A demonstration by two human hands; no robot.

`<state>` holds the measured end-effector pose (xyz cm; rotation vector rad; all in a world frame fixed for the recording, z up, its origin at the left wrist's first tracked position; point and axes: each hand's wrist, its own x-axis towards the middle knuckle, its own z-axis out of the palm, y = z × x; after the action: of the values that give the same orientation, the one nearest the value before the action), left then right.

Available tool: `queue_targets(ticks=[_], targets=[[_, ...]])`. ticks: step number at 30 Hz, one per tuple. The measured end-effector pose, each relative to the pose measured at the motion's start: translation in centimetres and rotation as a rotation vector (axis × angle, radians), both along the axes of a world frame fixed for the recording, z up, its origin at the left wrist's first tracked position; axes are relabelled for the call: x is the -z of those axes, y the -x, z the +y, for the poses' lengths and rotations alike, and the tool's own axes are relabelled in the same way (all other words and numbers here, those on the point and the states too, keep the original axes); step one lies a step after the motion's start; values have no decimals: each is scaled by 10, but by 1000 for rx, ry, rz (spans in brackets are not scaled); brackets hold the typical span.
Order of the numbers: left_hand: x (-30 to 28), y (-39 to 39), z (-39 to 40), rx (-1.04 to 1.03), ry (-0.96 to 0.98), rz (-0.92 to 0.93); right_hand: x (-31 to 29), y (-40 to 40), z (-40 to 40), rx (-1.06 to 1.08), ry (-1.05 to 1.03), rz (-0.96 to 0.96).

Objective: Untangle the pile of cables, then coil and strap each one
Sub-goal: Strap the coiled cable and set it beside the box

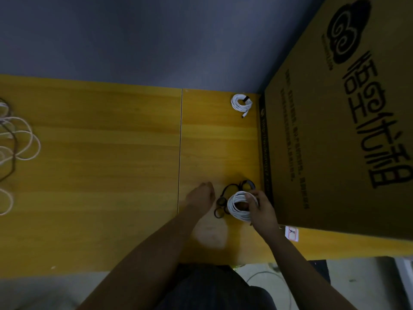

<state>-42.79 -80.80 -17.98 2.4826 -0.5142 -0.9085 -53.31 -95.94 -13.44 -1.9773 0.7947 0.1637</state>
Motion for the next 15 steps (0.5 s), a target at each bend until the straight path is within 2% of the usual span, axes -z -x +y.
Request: queue_targets(ticks=[5,8,12,15], targets=[[4,2,7,59,112,-19,-8,1,4,53,0,28],[4,6,-3,123,57,-1,-11,9,8,99,4,42],[1,12,-15,96,-57,-31,-9,30,18,181,13,38],[3,15,-14,-5,40,44,-11,40,25,233,2,36]])
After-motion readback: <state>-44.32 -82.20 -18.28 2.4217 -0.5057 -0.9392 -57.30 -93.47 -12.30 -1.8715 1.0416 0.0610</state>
